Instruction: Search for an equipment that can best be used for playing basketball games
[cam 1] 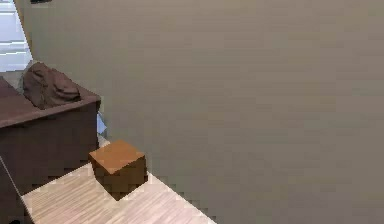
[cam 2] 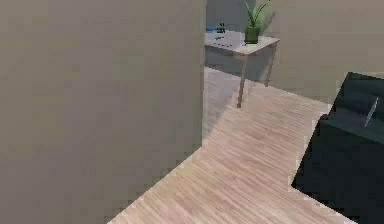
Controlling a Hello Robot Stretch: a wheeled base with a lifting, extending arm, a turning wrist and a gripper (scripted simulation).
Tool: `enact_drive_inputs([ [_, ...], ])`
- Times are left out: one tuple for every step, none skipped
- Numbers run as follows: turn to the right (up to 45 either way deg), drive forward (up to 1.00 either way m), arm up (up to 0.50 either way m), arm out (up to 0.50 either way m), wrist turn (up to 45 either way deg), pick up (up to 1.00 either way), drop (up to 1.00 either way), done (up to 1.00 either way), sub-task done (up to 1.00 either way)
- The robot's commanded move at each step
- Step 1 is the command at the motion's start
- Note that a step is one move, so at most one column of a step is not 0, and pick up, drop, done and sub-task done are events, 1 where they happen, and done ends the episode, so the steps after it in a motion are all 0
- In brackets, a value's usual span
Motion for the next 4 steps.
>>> enact_drive_inputs([
  [0.0, 0.45, 0.00, 0.00, 0.0, 0.00, 0.00, 0.00, 0.00],
  [-45.0, 0.00, 0.00, 0.00, 0.0, 0.00, 0.00, 0.00, 0.00],
  [0.0, 0.45, 0.00, 0.00, 0.0, 0.00, 0.00, 0.00, 0.00],
  [-15.0, 0.00, 0.00, 0.00, 0.0, 0.00, 0.00, 0.00, 0.00],
])
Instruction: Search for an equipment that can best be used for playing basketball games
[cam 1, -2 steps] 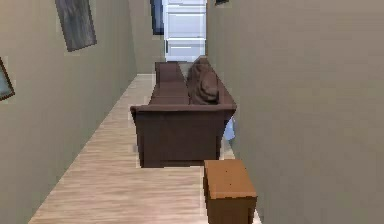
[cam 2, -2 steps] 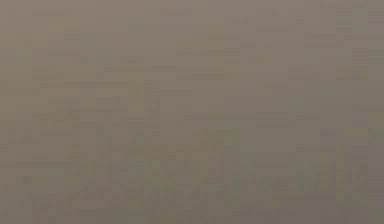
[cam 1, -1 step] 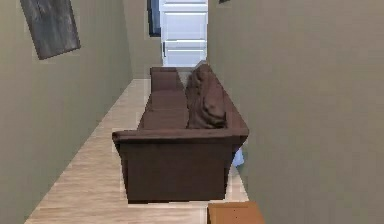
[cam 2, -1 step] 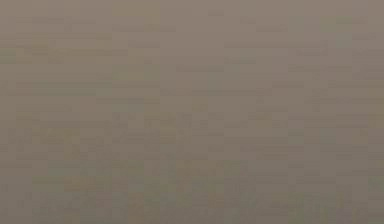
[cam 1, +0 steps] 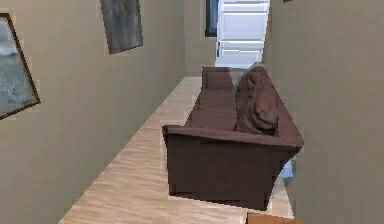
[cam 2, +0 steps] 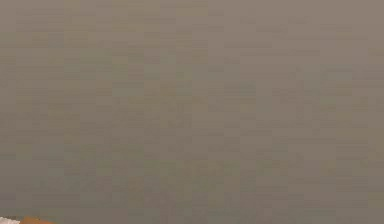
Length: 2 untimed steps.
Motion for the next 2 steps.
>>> enact_drive_inputs([
  [0.0, 0.05, 0.00, 0.00, 0.0, 0.00, 0.00, 0.00, 0.00],
  [-18.0, 0.00, 0.00, 0.00, 0.0, 0.00, 0.00, 0.00, 0.00],
])
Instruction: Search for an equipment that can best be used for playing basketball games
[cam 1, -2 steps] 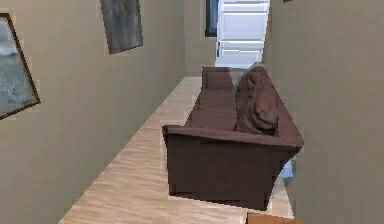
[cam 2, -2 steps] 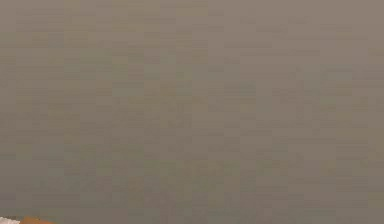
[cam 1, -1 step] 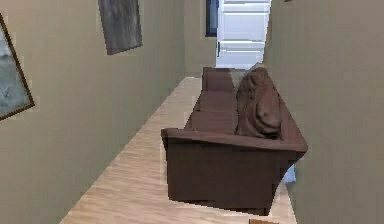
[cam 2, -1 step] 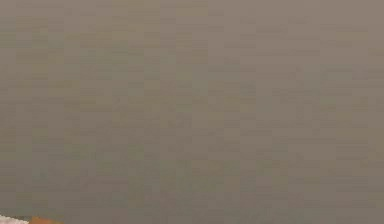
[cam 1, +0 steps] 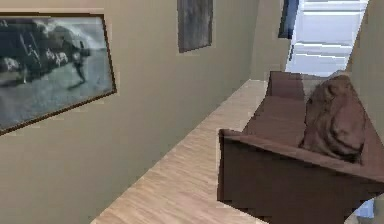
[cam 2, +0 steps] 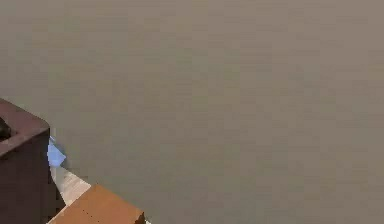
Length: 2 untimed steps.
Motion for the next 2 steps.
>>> enact_drive_inputs([
  [0.0, 1.00, 0.00, 0.00, 0.0, 0.00, 0.00, 0.00, 0.00],
  [0.0, 0.30, 0.00, 0.00, 0.0, 0.00, 0.00, 0.00, 0.00],
])
